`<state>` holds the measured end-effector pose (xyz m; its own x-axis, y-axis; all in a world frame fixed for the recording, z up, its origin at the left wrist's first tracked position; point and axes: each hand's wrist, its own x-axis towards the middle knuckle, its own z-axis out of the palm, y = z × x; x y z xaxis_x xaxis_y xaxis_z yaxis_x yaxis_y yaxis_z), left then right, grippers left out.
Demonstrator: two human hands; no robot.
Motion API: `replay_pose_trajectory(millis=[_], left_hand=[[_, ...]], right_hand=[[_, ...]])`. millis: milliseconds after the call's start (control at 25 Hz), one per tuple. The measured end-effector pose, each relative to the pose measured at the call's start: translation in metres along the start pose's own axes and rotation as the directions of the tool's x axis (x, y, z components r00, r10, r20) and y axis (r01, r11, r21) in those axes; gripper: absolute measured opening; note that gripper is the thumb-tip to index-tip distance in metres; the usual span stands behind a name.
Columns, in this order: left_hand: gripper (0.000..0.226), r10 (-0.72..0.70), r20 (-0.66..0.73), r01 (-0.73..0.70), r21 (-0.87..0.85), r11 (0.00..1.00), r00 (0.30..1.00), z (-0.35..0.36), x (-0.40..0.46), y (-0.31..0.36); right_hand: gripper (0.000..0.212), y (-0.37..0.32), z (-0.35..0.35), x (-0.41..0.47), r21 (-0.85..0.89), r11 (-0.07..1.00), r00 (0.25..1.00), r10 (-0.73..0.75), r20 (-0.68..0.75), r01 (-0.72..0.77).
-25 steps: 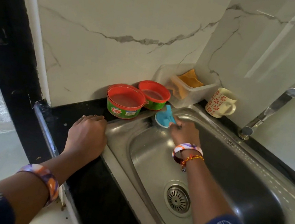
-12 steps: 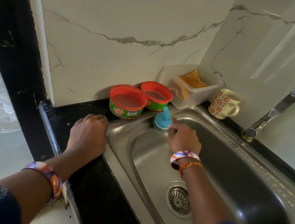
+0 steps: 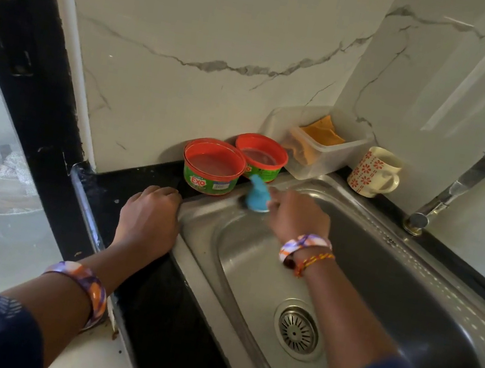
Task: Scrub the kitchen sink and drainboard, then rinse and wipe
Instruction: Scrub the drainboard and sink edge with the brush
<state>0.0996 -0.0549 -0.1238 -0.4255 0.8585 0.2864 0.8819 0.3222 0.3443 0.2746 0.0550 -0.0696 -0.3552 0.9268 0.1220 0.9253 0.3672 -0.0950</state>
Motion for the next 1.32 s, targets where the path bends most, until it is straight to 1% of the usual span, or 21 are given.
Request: replay_pose_trajectory(millis=[40, 80, 160, 200, 280, 360, 440, 520, 560, 600, 640, 720, 760, 800, 880, 960, 1000, 1040, 1080, 1160, 1320], left_hand=[[0.029, 0.003, -0.004, -0.003, -0.004, 1.000, 1.000, 0.001, 0.000, 0.001], [0.029, 0.004, -0.007, -0.004, -0.008, 1.000, 1.000, 0.001, 0.000, 0.001], [0.029, 0.001, -0.021, -0.002, -0.021, 1.000, 1.000, 0.002, -0.001, -0.001], [0.029, 0.003, -0.032, -0.004, -0.025, 1.000, 0.999, 0.003, 0.000, -0.002], [0.030, 0.008, -0.032, -0.009, -0.033, 0.999, 0.999, 0.004, 0.000, -0.003], [0.032, 0.012, -0.003, -0.012, -0.023, 1.000, 1.000, 0.003, 0.001, -0.001], [0.034, 0.011, 0.017, -0.011, 0.000, 1.000, 1.000, 0.001, 0.002, -0.002], [0.033, 0.002, 0.024, -0.002, -0.001, 1.000, 1.000, -0.001, 0.001, -0.002], [0.032, -0.008, 0.021, 0.008, -0.012, 1.000, 1.000, -0.001, 0.000, -0.001], [0.031, -0.017, 0.010, 0.017, -0.021, 1.000, 1.000, -0.001, 0.000, 0.000], [0.031, -0.020, -0.001, 0.020, -0.023, 1.000, 1.000, -0.001, -0.001, 0.000], [0.029, -0.009, -0.022, 0.009, -0.028, 1.000, 1.000, 0.000, -0.001, 0.002], [0.029, -0.010, -0.025, 0.009, -0.028, 1.000, 1.000, 0.001, 0.000, 0.002], [0.028, -0.013, -0.020, 0.013, -0.027, 1.000, 1.000, 0.000, 0.000, 0.001], [0.028, -0.009, 0.002, 0.009, -0.021, 1.000, 1.000, -0.001, 0.001, 0.000], [0.029, 0.005, 0.027, -0.005, 0.002, 1.000, 1.000, -0.001, 0.001, -0.001], [0.030, 0.012, 0.035, -0.012, 0.015, 1.000, 0.999, -0.002, 0.001, -0.002], [0.030, 0.011, 0.030, -0.012, 0.016, 1.000, 0.999, -0.002, 0.001, -0.002], [0.029, 0.000, 0.018, 0.000, 0.007, 1.000, 1.000, -0.002, 0.001, -0.002], [0.028, -0.023, 0.002, 0.023, -0.012, 1.000, 1.000, 0.000, 0.001, -0.001], [0.027, -0.022, -0.023, 0.021, -0.028, 0.999, 0.999, 0.005, 0.003, -0.002]], right_hand=[[0.029, 0.014, 0.001, 0.012, -0.043, 0.997, 0.997, 0.071, 0.035, -0.070], [0.029, 0.023, 0.007, 0.016, -0.014, 0.996, 0.991, 0.085, 0.107, -0.083], [0.033, 0.021, 0.023, 0.000, 0.098, 0.995, 0.968, -0.024, 0.251, 0.000], [0.033, 0.015, 0.027, -0.018, 0.134, 0.989, 0.962, -0.089, 0.259, 0.056], [0.033, 0.010, 0.027, -0.045, 0.146, 0.980, 0.977, -0.154, 0.150, 0.132], [0.036, 0.008, 0.012, -0.064, 0.138, 0.984, 0.993, -0.119, 0.015, 0.116], [0.040, -0.001, 0.001, -0.074, 0.204, 0.962, 0.982, -0.170, -0.077, 0.182], [0.043, -0.015, 0.002, -0.077, 0.283, 0.910, 0.953, -0.284, -0.107, 0.303], [0.041, -0.019, 0.008, -0.075, 0.278, 0.907, 0.949, -0.301, -0.093, 0.315], [0.038, -0.017, 0.014, -0.063, 0.255, 0.927, 0.961, -0.263, -0.080, 0.275], [0.035, -0.011, 0.017, -0.045, 0.217, 0.957, 0.981, -0.181, -0.074, 0.193], [0.033, 0.011, 0.012, -0.006, 0.179, 0.984, 0.999, 0.030, -0.031, -0.024], [0.033, 0.017, 0.009, 0.006, 0.197, 0.976, 0.996, 0.090, -0.008, -0.087], [0.034, 0.017, 0.008, 0.008, 0.220, 0.972, 0.996, 0.091, 0.001, -0.089], [0.031, 0.004, 0.012, -0.008, 0.308, 0.949, 0.997, -0.072, -0.017, 0.074], [0.029, -0.021, 0.014, -0.044, 0.434, 0.859, 0.955, -0.297, -0.010, 0.272], [0.031, -0.031, 0.014, -0.059, 0.460, 0.824, 0.930, -0.366, -0.012, 0.330], [0.033, -0.035, 0.014, -0.065, 0.433, 0.825, 0.919, -0.393, -0.023, 0.363], [0.033, -0.033, 0.015, -0.063, 0.394, 0.843, 0.923, -0.382, -0.043, 0.367], [0.031, -0.013, 0.018, -0.042, 0.372, 0.877, 0.951, -0.301, -0.066, 0.303], [0.037, 0.067, 0.032, 0.026, 0.337, 0.939, 0.997, -0.058, -0.042, 0.069]])
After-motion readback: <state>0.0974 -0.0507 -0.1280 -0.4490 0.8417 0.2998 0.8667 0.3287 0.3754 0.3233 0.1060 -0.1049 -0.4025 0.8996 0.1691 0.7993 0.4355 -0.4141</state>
